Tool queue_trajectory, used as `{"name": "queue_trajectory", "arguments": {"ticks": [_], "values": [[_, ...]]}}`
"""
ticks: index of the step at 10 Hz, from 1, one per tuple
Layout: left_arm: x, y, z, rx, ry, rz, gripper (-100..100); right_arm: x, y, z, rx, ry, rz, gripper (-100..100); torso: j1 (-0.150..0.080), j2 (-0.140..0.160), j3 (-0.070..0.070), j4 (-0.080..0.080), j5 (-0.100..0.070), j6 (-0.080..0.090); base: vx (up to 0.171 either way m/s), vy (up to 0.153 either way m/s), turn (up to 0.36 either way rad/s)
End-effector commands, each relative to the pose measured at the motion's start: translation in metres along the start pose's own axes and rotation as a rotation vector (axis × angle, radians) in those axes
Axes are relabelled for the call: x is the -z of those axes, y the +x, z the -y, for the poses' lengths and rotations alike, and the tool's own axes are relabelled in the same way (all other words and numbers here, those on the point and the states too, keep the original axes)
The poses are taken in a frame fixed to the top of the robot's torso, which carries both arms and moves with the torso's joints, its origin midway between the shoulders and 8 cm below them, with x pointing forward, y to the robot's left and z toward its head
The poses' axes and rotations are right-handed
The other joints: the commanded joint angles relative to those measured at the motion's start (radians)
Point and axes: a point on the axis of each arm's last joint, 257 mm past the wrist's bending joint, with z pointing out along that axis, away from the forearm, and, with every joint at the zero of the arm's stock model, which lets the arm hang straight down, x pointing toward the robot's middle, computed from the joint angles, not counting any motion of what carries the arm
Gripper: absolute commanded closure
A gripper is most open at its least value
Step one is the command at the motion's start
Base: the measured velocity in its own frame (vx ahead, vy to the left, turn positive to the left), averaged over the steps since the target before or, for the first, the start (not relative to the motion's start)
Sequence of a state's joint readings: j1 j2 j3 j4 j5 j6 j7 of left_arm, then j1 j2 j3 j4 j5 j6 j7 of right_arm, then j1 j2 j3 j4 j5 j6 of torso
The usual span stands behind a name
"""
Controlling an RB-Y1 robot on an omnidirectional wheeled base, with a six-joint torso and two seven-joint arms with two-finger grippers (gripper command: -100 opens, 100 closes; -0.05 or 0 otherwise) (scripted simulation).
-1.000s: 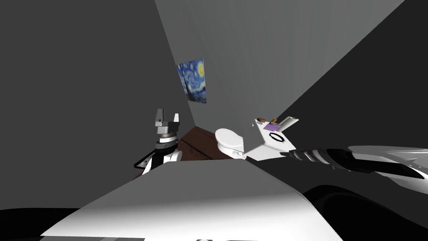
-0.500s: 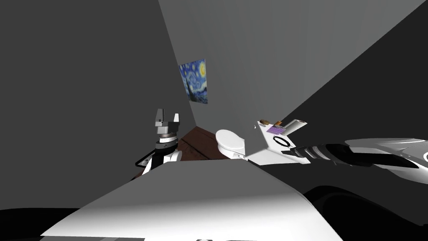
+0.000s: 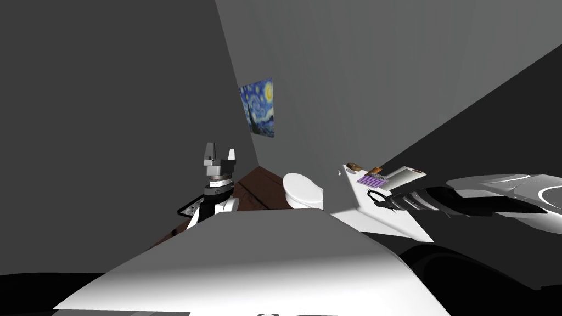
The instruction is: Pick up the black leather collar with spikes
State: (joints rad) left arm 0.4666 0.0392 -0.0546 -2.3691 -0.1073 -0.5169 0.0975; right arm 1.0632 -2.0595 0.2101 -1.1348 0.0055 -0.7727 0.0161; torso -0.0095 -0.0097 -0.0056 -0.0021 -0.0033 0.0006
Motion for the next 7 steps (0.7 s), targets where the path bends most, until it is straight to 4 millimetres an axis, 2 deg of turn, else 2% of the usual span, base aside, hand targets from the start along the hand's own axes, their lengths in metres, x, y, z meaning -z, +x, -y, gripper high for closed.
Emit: {"name": "queue_trajectory", "arguments": {"ticks": [1,2,3,6,7], "values": [[0.000,0.000,0.000,0.000,0.000,0.000,0,0.000,0.000,0.000,0.000,0.000,0.000,-100,0.000,0.000,0.000,0.000,0.000,0.000,0.051,-0.058,0.022],[0.000,0.000,0.000,0.000,0.000,0.000,0,0.000,0.000,0.000,0.001,-0.001,-0.002,0,0.005,0.004,0.002,0.001,0.001,0.000,0.011,-0.013,0.002],[0.000,0.000,0.000,0.000,0.000,0.000,0,-0.004,0.012,-0.002,-0.003,0.001,-0.001,-100,0.009,0.007,0.004,0.002,0.002,0.001,0.037,-0.006,0.029],[0.000,0.000,0.000,0.000,0.000,0.000,0,-0.014,0.038,-0.006,-0.010,0.004,0.001,-100,0.011,0.006,0.004,0.002,0.003,0.001,0.070,0.005,0.027],[0.000,0.000,0.000,0.000,0.000,0.000,0,-0.013,0.026,-0.005,-0.002,0.007,0.025,-100,0.011,0.005,0.003,0.001,0.003,0.001,0.063,0.008,0.006]]}}
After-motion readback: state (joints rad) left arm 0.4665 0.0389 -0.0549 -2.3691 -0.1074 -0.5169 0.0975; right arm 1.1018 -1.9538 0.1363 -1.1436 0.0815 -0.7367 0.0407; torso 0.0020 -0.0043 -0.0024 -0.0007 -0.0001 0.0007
